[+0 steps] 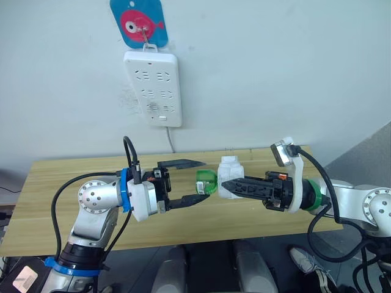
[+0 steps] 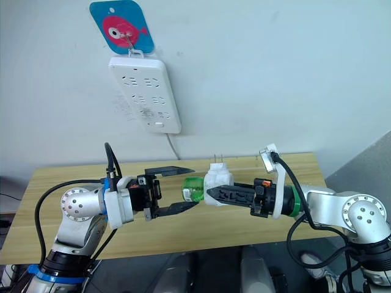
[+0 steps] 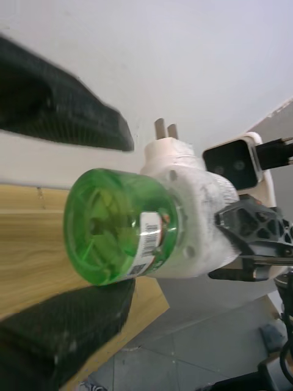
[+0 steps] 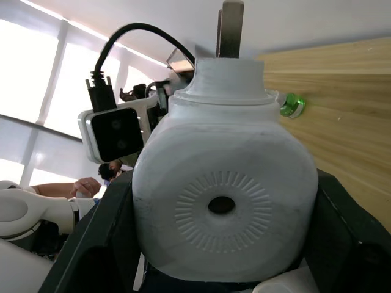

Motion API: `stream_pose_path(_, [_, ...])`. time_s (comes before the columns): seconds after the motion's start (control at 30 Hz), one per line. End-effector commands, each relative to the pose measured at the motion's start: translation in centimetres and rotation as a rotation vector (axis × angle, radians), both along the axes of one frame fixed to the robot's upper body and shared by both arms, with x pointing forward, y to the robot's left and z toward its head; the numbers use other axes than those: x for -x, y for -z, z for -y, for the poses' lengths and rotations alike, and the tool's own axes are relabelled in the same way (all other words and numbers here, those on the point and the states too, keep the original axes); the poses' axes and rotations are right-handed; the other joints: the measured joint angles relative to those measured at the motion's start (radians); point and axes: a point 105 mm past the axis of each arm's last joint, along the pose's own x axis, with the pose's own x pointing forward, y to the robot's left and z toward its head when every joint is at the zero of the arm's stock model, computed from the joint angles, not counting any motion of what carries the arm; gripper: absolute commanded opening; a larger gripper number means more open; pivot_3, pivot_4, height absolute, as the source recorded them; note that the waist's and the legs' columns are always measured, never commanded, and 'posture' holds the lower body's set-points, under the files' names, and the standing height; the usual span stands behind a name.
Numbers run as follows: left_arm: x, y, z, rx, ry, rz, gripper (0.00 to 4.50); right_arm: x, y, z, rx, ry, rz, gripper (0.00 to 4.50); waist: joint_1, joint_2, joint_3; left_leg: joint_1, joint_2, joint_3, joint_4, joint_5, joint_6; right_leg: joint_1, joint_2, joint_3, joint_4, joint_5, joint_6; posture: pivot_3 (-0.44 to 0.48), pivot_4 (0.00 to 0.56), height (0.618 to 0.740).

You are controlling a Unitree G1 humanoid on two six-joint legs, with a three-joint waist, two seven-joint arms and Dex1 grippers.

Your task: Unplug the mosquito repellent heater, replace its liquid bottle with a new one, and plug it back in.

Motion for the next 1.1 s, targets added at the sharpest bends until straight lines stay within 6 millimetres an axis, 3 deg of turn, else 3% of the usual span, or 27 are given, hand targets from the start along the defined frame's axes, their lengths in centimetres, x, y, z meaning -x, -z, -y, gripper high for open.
stream_pose_path(0.03, [0.7,-1.4,0.7,0.040,0.044,0.031,2.24,0.7,-0.9,-0.4,-0.029,-0.036,0.029,3.03,0.000,0.000,0.000,0.000,0.000,0.000,0.000,0.000,0.000,0.000,0.000,0.000,0.000,0.000,0.000,-0.114,0.298,0.740])
stream_pose_path(0.13, [1.0,-2.1,0.9,0.043,0.066,-0.002,2.24,0.8,-0.9,-0.4,-0.026,-0.033,0.027,3.03,-0.001,0.000,0.000,0.000,0.000,0.000,0.000,0.000,0.000,0.000,0.000,0.000,0.000,0.000,0.000,-0.113,0.301,0.740])
stream_pose_path(0.17, [0.9,-1.9,0.9,0.018,0.061,-0.096,2.24,0.8,-0.8,-0.3,-0.023,-0.032,0.025,3.03,-0.002,0.000,0.000,0.000,0.000,0.000,0.000,0.000,0.000,0.000,0.000,0.000,0.000,0.000,0.000,-0.110,0.301,0.740])
stream_pose_path(0.27, [1.1,0.3,0.3,-0.181,0.034,-0.632,2.24,0.9,-0.5,-0.2,-0.009,-0.036,0.016,3.03,-0.004,0.000,0.001,-0.001,0.000,-0.002,0.000,0.000,0.000,-0.001,0.001,-0.001,0.001,0.000,0.000,-0.101,0.301,0.740])
stream_pose_path(0.37, [1.3,-1.7,0.1,-0.158,0.073,-0.958,2.24,1.1,-0.2,-0.2,-0.001,-0.046,0.006,3.03,-0.007,0.004,0.005,0.000,0.000,-0.002,0.000,0.000,0.000,0.000,0.000,0.000,0.001,0.000,0.001,-0.091,0.298,0.740])
stream_pose_path(0.47, [0.9,-3.1,-0.5,-0.156,0.089,-1.074,2.24,1.3,-0.1,-0.3,0.000,-0.060,0.001,3.03,-0.015,0.004,0.005,0.000,0.000,-0.001,0.000,0.000,0.000,0.000,0.001,-0.001,0.002,-0.003,0.005,-0.088,0.296,0.740])
stream_pose_path(0.67, [-0.1,-3.5,-0.4,-0.084,0.021,-0.998,2.24,1.2,-0.2,-0.4,-0.013,-0.055,0.001,3.03,-0.025,0.005,0.005,0.000,0.000,0.000,0.000,0.000,0.000,-0.001,0.001,0.000,0.001,0.000,0.000,-0.088,0.294,0.740])
stream_pose_path(0.87, [0.0,-1.4,-0.5,-0.147,-0.032,-0.592,4.23,0.8,-0.3,-0.3,-0.031,-0.031,-0.001,3.03,-0.021,0.005,0.005,-0.001,0.000,0.001,-0.001,0.000,0.000,-0.002,0.000,0.001,0.000,0.000,0.000,-0.086,0.293,0.740])
stream_pose_path(0.9, [0.0,-0.8,-0.7,-0.140,-0.052,-0.461,4.50,0.7,-0.4,-0.2,-0.031,-0.029,-0.002,3.03,-0.019,0.005,0.005,-0.001,0.000,0.001,-0.001,0.000,0.000,-0.002,0.000,0.001,0.000,0.000,0.000,-0.084,0.292,0.740])
stream_pose_path(1.0, [0.5,0.1,-1.0,-0.084,-0.048,-0.208,4.50,0.6,-0.4,-0.2,-0.030,-0.026,-0.003,3.03,-0.014,0.005,0.005,-0.001,0.000,0.002,-0.001,0.000,0.000,-0.002,-0.002,0.002,-0.002,0.000,0.000,-0.089,0.292,0.740])
stream_pose_path(1.1, [0.3,-0.9,-0.7,-0.003,-0.049,-0.031,4.50,0.6,-0.4,-0.2,-0.030,-0.030,-0.001,3.03,0.003,0.005,0.005,-0.003,0.001,0.001,0.000,0.000,0.000,-0.002,-0.002,0.001,-0.001,0.000,0.000,-0.091,0.289,0.740])
